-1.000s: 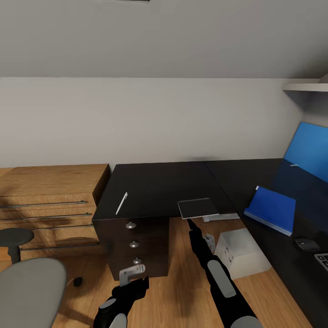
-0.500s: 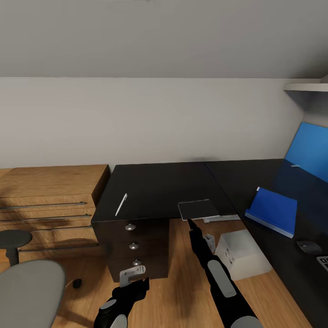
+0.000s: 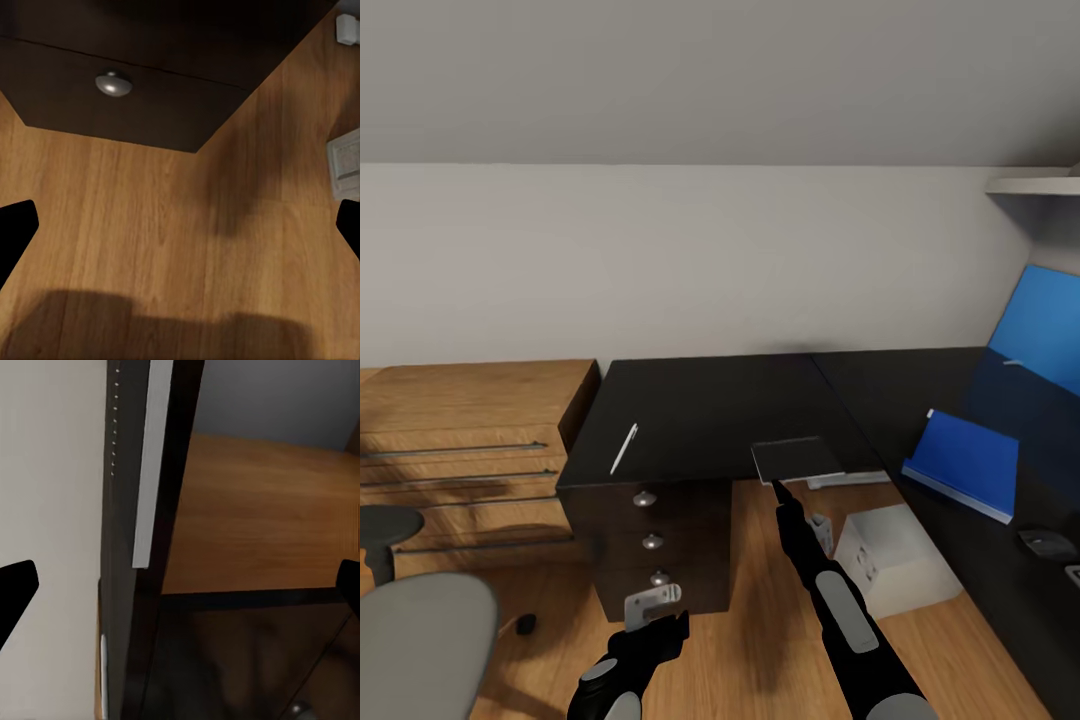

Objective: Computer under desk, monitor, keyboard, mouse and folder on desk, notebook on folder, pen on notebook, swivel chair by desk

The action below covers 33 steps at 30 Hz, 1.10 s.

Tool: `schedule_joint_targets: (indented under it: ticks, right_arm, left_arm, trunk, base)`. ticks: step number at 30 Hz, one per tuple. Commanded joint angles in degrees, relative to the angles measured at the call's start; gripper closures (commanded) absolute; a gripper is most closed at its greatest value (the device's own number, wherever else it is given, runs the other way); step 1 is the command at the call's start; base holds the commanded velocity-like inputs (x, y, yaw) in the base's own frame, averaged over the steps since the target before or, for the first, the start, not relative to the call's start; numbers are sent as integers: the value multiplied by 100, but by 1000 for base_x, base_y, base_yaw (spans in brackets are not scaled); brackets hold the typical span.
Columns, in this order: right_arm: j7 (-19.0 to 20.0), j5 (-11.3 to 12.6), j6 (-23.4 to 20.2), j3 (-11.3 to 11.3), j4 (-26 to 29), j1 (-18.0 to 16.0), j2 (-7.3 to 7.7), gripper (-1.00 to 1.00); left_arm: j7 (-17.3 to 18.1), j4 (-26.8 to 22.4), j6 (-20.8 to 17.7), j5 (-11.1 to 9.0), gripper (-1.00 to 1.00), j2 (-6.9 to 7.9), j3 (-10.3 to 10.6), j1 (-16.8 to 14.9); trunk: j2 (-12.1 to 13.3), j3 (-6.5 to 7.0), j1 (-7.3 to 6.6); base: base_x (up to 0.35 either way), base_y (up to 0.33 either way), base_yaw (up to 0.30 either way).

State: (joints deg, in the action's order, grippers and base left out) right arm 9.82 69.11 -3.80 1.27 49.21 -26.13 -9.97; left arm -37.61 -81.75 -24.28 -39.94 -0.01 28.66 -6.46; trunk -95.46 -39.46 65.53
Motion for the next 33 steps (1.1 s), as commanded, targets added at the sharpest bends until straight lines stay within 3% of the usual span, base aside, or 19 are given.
schedule_joint_targets:
  ticks: [1, 15, 17, 20, 33]
  right_arm:
    - [20, 60, -33, 14, 1, -1, -3, -100]
    - [20, 68, -33, 5, -8, 1, -3, -100]
    - [20, 63, -33, 5, -8, 1, -3, -100]
    - [20, 60, -33, 5, -8, 0, -3, -100]
    - [20, 61, -33, 5, -8, -2, -3, -100]
  left_arm:
    - [-44, -7, -13, -38, -100, 1, 7, -5]
    - [-45, 0, -15, -42, -100, 3, 12, -7]
    - [-50, 12, 9, -31, -100, 15, 243, -5]
    - [-53, 25, 7, -34, -100, 20, 398, -5]
    - [-53, 54, 15, -40, -100, 22, 456, -5]
  trunk:
    - [-44, -24, 22]
    - [-84, -42, 44]
    - [-84, -42, 44]
    - [-84, -42, 44]
    - [-84, -42, 44]
  base:
    - [1, 0, 0]
    - [0, 0, 0]
    - [198, 0, 0]
    - [137, 0, 0]
    - [78, 0, 0]
